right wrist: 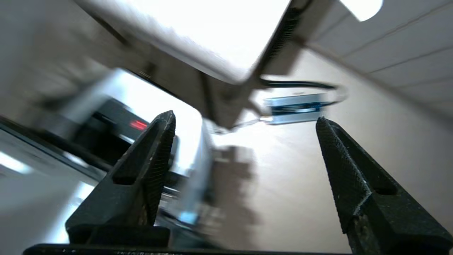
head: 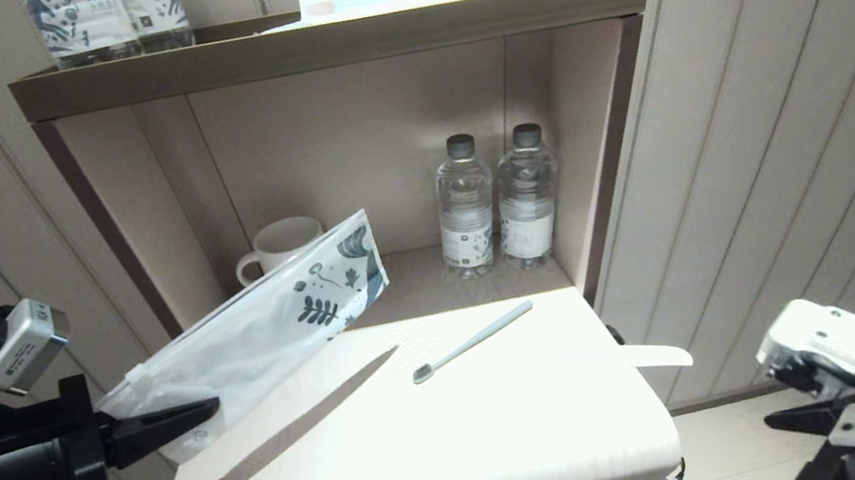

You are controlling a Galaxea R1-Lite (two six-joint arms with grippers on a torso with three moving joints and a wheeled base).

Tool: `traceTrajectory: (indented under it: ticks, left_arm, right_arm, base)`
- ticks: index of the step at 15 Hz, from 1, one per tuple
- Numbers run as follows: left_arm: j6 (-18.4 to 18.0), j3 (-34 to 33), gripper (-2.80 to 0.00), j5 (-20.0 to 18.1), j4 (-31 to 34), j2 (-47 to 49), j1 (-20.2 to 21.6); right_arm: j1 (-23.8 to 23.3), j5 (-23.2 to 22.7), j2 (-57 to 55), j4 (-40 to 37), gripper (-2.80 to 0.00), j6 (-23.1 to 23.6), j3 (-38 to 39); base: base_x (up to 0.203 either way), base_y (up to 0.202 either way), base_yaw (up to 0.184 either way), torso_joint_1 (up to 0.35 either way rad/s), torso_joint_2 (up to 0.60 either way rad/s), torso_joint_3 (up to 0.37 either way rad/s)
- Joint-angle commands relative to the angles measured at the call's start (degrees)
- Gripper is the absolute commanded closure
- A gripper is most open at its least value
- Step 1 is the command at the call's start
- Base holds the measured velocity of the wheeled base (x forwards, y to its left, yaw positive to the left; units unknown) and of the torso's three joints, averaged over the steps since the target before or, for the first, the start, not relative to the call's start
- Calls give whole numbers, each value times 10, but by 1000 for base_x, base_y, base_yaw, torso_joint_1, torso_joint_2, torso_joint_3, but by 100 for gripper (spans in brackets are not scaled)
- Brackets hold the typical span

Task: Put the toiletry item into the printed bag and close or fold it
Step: Pick up the comb

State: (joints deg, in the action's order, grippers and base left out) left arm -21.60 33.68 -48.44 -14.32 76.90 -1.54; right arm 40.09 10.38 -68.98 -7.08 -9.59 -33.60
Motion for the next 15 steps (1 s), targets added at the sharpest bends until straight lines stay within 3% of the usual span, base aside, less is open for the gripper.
traceTrajectory:
  ticks: [1,2,3,6,8,9,12,15]
  left_arm:
    - [-1,-1,0,-2,-1,1,-1]
    - [-1,-1,0,-2,-1,1,-3]
    - [0,-2,0,-2,-1,2,-5]
    - [0,-2,0,-2,-1,3,-13]
    - [-1,-2,0,-2,-1,10,-22]
    - [-1,-2,0,-2,-1,12,-25]
    - [-1,-2,0,0,-1,19,-31]
    - [-1,-1,0,-1,-2,21,-31]
  right_arm:
    - [1,-42,-8,50,-280,-244,22]
    - [-2,-74,-4,67,-280,-329,23]
    - [-17,-119,7,75,-280,-382,22]
    - [-166,-243,33,78,-280,-434,23]
    - [-254,-283,45,79,-280,-480,26]
    - [-273,-280,45,80,-280,-491,34]
    - [-270,-211,-12,88,-280,-491,47]
    - [-267,-203,-61,93,-280,-491,15]
  base:
    - [0,0,0,0,0,0]
    - [0,0,0,0,0,0]
    - [0,0,0,0,0,0]
    - [0,0,0,0,0,0]
    - [0,0,0,0,0,0]
    - [0,0,0,0,0,0]
    - [0,0,0,0,0,0]
    - [0,0,0,0,0,0]
